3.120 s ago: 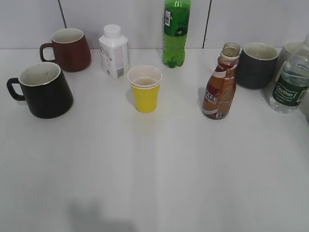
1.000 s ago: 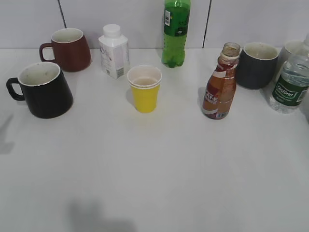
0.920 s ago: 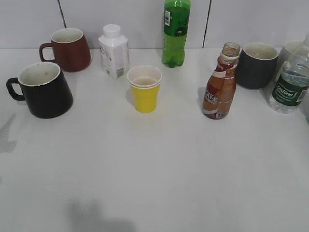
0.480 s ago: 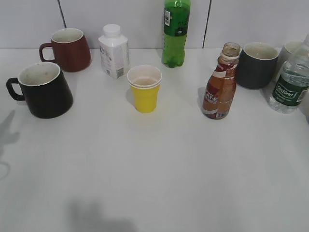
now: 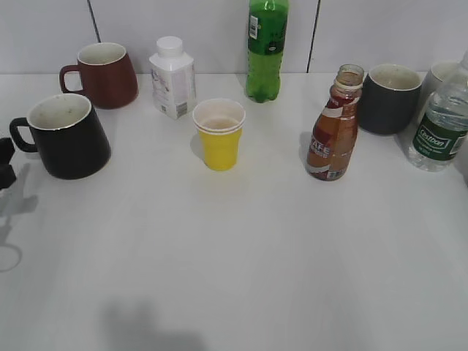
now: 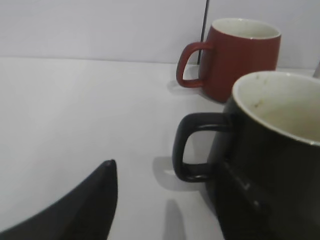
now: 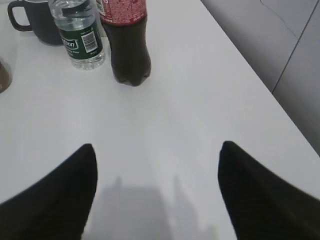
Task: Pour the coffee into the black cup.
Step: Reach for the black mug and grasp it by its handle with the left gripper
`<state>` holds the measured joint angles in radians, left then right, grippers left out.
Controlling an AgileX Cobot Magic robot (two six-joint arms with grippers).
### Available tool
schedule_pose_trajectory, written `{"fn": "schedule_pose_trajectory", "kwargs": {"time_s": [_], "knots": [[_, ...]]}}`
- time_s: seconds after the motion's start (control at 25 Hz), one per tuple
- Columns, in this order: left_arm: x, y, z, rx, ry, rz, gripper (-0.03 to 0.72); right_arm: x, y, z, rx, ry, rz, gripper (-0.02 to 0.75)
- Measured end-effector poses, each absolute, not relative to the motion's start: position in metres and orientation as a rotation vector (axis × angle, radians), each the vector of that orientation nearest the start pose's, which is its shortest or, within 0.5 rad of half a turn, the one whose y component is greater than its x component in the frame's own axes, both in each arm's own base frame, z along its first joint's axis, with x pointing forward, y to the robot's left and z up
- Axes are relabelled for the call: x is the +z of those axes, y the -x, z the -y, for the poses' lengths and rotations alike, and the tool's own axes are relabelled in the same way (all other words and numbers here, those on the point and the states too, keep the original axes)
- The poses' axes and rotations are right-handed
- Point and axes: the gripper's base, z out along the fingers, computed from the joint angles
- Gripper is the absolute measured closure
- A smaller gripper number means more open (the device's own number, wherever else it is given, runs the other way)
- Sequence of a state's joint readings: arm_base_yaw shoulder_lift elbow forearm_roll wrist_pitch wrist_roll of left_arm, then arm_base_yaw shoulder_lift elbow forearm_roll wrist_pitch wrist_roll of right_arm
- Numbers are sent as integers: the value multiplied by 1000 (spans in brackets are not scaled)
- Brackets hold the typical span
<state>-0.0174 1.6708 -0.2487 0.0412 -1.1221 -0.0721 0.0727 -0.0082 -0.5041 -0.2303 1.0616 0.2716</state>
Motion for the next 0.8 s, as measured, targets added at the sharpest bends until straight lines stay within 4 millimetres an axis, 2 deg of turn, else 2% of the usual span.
{"fn": "schedule_pose_trajectory", "kwargs": {"time_s": [0.4,0.8], "knots": [[128,-260,9,-97,-8,-1763,224,280,7,19,-56,-212,-2001,150],[118,-267,10,-104,-19,-1785,226,280,7,19,-56,-212,-2001,150]]}}
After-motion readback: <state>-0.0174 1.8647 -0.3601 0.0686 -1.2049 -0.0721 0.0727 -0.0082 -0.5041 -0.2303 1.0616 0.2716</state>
